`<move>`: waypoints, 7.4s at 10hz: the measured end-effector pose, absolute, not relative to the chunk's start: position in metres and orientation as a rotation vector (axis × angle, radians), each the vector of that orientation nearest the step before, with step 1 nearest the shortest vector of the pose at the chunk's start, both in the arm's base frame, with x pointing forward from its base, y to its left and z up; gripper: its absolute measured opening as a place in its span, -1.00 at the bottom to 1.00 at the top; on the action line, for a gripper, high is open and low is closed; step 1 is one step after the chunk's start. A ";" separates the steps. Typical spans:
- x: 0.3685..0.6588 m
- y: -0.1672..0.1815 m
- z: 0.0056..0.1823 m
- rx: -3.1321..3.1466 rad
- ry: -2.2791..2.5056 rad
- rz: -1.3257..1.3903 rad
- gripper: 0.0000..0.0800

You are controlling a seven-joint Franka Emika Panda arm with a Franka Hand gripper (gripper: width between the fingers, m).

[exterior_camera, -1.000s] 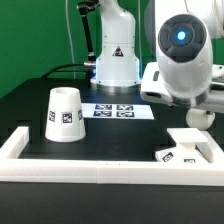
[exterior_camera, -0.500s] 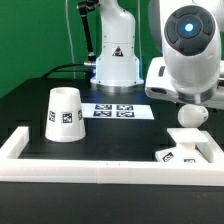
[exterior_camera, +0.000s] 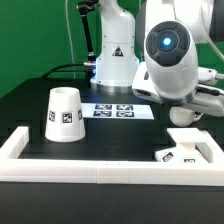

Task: Assemble lamp

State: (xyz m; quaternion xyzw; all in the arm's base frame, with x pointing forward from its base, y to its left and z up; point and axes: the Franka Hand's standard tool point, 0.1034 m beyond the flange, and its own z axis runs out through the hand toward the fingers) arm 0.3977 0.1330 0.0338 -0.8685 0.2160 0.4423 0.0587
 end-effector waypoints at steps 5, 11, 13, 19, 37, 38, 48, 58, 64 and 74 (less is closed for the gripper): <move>0.382 0.128 0.009 -2.670 0.708 1.288 0.44; 0.389 0.127 0.012 -2.682 0.655 1.266 0.44; 0.420 0.123 0.034 -2.723 0.466 1.217 0.44; 0.466 0.109 0.067 -2.700 0.398 1.146 0.44; 0.535 0.075 0.121 -3.045 -0.081 0.032 0.45; 0.535 0.075 0.121 -3.045 -0.081 0.032 0.45; 0.569 0.075 0.136 -3.045 -0.592 -0.255 0.45; 0.602 0.078 0.158 -2.950 -1.109 -0.622 0.45; 0.626 0.076 0.165 -2.945 -1.121 -0.700 0.45; 0.632 0.092 0.154 -2.928 -1.103 -0.774 0.45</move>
Offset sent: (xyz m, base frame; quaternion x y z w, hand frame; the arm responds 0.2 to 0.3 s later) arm -0.0170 0.0010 -0.0248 0.0113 0.0294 0.0306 0.9990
